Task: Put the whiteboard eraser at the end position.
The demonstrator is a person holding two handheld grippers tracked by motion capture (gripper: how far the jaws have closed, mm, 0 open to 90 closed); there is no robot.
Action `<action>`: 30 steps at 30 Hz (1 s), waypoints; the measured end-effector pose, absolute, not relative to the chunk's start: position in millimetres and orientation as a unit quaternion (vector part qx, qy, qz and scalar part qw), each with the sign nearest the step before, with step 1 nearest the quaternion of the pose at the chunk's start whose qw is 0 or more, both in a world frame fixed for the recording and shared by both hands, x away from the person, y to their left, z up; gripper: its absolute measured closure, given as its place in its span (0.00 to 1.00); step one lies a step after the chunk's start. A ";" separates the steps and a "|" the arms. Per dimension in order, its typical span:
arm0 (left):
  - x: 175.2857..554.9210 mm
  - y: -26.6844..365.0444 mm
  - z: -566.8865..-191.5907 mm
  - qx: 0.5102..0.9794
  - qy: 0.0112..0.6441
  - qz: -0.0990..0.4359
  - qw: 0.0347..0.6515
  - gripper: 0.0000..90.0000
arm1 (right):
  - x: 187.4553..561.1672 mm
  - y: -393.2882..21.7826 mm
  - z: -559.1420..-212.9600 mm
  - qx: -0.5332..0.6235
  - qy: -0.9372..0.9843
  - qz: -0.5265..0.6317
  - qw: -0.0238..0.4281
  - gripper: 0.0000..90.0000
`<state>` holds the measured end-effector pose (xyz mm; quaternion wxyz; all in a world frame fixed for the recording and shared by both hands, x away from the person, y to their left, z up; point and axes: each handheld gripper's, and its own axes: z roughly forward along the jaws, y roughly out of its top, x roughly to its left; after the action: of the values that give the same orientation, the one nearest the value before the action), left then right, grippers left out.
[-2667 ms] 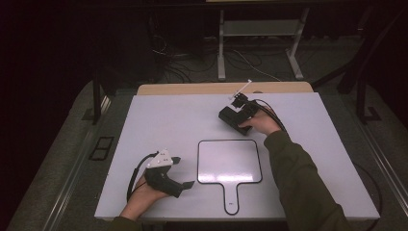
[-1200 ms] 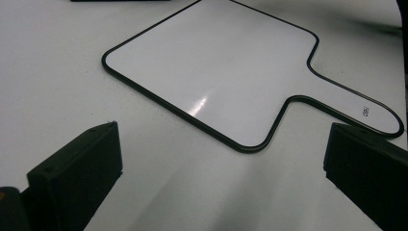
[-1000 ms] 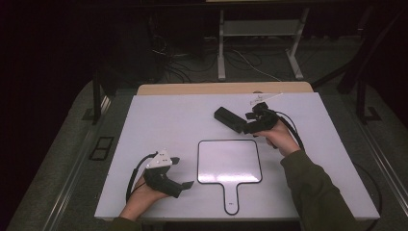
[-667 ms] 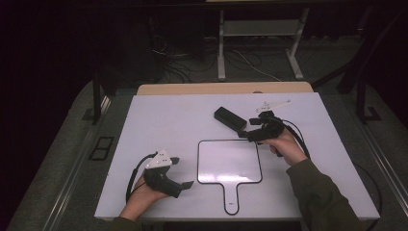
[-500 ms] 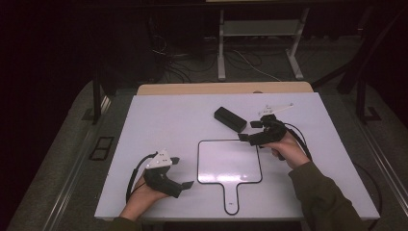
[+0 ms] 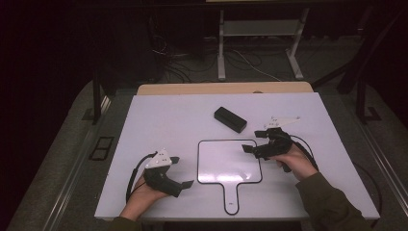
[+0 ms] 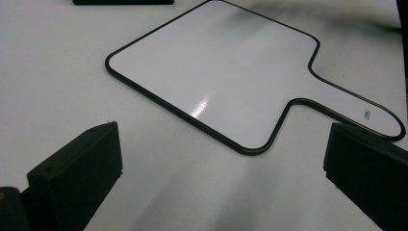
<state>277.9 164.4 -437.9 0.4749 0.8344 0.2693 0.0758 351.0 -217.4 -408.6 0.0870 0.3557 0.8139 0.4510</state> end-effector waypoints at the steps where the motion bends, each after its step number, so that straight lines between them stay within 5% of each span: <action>1: 277.7 164.4 -437.8 0.834 0.269 0.076 0.475 0.00 | 349.2 -217.8 -409.9 0.354 0.815 0.451 0.087 0.17; 30: 275.1 166.1 -435.7 0.830 0.275 0.077 0.480 0.00 | 292.1 -254.9 -432.5 0.350 0.809 0.459 0.109 0.17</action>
<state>275.1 166.1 -435.7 0.4800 0.8297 0.2746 0.0767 292.1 -254.9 -432.5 0.1093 0.3501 0.8094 0.4586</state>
